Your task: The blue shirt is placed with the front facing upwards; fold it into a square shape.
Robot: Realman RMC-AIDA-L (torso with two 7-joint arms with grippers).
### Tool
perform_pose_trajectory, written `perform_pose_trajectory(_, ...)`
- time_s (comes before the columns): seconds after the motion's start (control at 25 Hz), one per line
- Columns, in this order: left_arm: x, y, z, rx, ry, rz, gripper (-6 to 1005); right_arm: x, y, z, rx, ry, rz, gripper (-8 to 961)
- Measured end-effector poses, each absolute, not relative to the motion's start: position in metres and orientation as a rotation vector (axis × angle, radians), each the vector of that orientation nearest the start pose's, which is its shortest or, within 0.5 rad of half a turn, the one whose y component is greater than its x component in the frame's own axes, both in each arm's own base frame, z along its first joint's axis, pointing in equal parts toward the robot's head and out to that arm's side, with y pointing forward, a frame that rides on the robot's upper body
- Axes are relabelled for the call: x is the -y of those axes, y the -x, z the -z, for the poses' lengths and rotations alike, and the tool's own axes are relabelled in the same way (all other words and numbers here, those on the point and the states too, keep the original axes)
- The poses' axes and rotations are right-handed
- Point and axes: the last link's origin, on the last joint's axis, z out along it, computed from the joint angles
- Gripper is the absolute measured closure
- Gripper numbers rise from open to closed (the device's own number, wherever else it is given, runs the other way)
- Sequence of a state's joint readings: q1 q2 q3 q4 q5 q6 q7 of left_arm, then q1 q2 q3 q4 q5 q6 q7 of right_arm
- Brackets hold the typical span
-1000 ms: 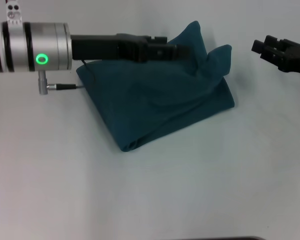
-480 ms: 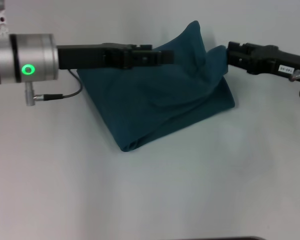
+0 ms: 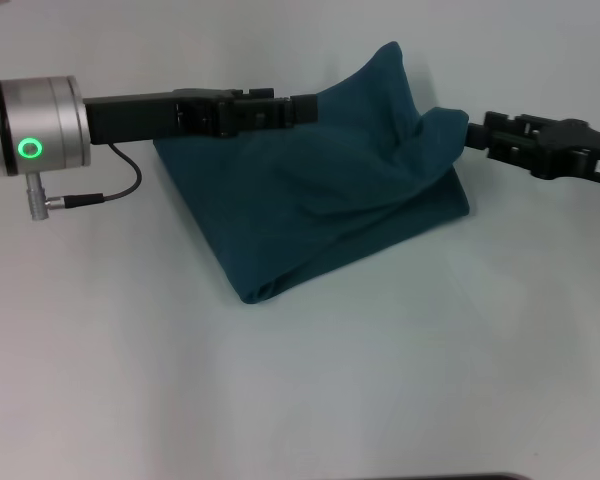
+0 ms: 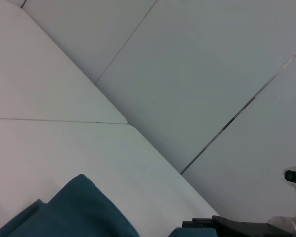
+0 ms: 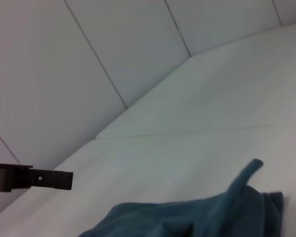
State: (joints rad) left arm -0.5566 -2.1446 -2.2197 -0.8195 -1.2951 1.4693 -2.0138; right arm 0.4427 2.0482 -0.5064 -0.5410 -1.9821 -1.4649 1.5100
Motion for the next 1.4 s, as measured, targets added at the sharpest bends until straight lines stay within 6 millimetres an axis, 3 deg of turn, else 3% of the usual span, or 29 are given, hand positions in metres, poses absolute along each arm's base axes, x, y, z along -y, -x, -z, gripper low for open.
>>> perform_pose_trajectory(0.24, -0.352, 0.197, 0.022, 1.236, 2.658, 0.851, 66, -0.302, -0.33, -0.03, -1.174, 2.385, -0.79, 421)
perform_pose_trajectory(0.4, -0.351, 0.198, 0.022, 1.243, 2.656, 0.851, 66, -0.289, -0.325, -0.023, -1.048, 2.52, -0.739, 256)
perform_pose_trajectory(0.68, -0.35, 0.202, 0.024, 1.271, 2.639, 0.848, 66, -0.288, -0.313, -0.017, -0.866, 2.593, -0.76, 22)
perform_pose_trajectory(1.12, -0.35, 0.204, 0.026, 1.285, 2.638, 0.843, 65, -0.305, -0.301, -0.013, -0.783, 2.576, -0.767, 29)
perform_pose_trajectory(1.4, -0.35, 0.207, 0.024, 1.29, 2.632, 0.839, 65, -0.311, -0.298, -0.012, -0.796, 2.611, -0.728, 116)
